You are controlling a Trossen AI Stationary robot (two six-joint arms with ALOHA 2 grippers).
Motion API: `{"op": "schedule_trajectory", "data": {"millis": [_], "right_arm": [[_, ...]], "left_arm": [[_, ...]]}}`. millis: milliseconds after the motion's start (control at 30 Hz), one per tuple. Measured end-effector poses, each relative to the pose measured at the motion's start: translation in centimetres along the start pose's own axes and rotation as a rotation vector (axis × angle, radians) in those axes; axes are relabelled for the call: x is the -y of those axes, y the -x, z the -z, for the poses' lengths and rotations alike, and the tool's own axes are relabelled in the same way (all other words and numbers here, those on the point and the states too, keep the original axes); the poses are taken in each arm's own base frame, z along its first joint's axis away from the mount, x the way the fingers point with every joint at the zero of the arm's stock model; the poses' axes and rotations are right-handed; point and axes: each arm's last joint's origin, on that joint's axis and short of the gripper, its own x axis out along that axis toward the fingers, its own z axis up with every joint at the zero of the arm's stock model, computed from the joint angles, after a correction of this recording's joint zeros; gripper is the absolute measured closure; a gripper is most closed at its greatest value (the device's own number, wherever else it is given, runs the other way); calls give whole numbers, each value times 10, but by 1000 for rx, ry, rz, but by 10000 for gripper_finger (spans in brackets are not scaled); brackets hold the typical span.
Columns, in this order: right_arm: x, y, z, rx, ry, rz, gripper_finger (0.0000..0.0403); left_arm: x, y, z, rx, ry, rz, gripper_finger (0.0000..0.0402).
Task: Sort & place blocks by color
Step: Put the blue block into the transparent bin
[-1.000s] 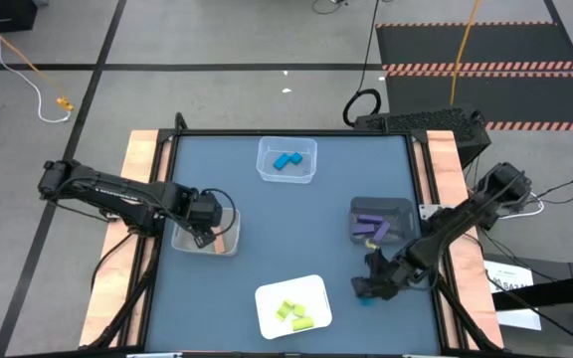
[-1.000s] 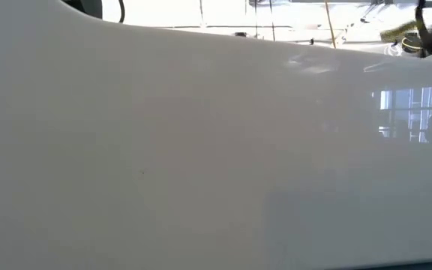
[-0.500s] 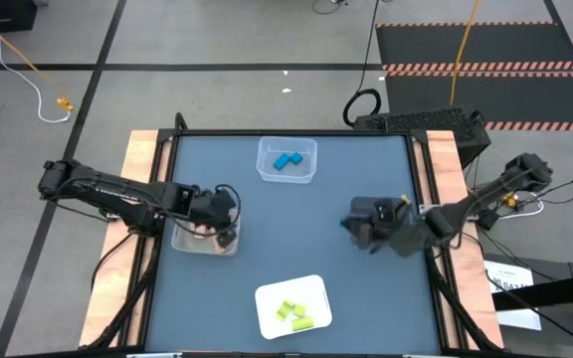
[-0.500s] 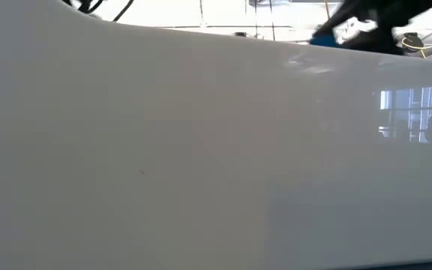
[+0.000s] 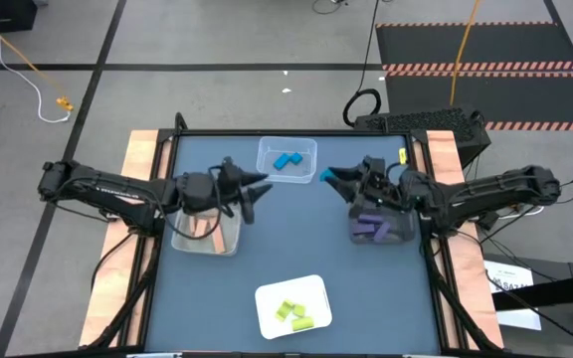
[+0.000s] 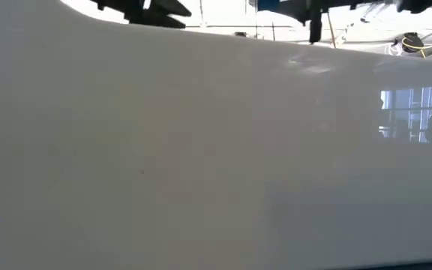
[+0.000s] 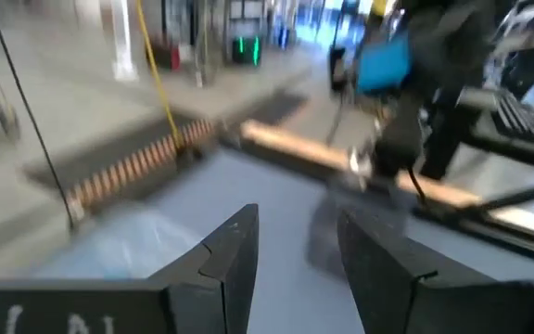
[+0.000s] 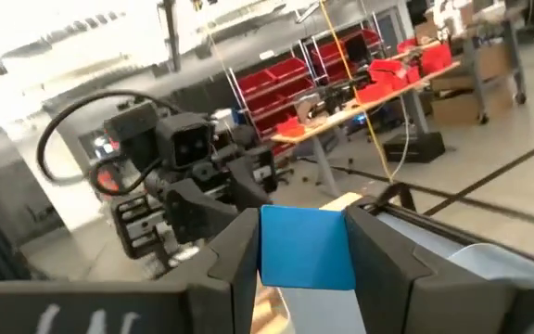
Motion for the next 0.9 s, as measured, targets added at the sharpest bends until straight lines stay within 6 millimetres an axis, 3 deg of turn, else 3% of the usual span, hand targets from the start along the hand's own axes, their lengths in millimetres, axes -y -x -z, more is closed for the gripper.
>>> {"op": "schedule_trajectory", "data": {"millis": [233, 533, 667, 900], "right_arm": [[22, -24, 7, -47, -313, -75, 283], [36, -54, 28, 2, -577, -144, 283], [39, -64, 32, 25, -670, -164, 283], [35, -91, 38, -50, -724, -196, 282]], "left_arm": [[3, -7, -12, 116, -197, 19, 242], [7, -28, -8, 82, -322, -8, 156], [3, -41, 3, 35, -395, -31, 130], [0, -58, 5, 120, -433, -56, 118]]}}
